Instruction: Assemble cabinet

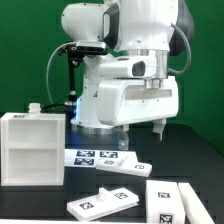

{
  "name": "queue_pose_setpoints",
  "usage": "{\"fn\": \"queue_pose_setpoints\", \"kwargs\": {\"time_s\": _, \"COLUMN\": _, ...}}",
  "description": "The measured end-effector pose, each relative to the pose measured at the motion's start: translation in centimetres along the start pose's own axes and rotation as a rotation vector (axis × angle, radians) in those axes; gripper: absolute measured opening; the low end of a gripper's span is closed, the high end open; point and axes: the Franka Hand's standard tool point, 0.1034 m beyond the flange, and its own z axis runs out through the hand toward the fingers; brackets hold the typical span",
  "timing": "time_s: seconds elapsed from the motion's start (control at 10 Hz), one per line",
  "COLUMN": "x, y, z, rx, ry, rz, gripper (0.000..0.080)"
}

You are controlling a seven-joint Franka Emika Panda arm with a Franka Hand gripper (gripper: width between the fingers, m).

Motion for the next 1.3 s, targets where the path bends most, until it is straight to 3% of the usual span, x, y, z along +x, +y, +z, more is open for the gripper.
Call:
{"fn": "queue_pose_setpoints", "kwargs": {"time_s": 0.5, "x": -0.2, "y": 0.3, "z": 0.2, "rx": -0.003, "ry": 0.004, "rz": 0.003, "gripper": 0.0797}}
{"fn": "queue_pose_setpoints", "kwargs": {"time_s": 0.8, "x": -2.6, "y": 5.0, "z": 1.4, "rx": -0.011, "ry": -0.024, "rz": 0.063, "gripper": 0.0797}}
{"fn": "queue_pose_setpoints", "kwargs": {"time_s": 0.9, "x": -2.9, "y": 5.7, "z": 2.0, "rx": -0.010, "ry": -0.029, "rz": 0.083, "gripper": 0.0797}}
{"fn": "queue_pose_setpoints", "kwargs": {"time_s": 1.3, "x": -2.9, "y": 5.6, "z": 2.2, "rx": -0.006, "ry": -0.031, "rz": 0.083, "gripper": 0.0797}}
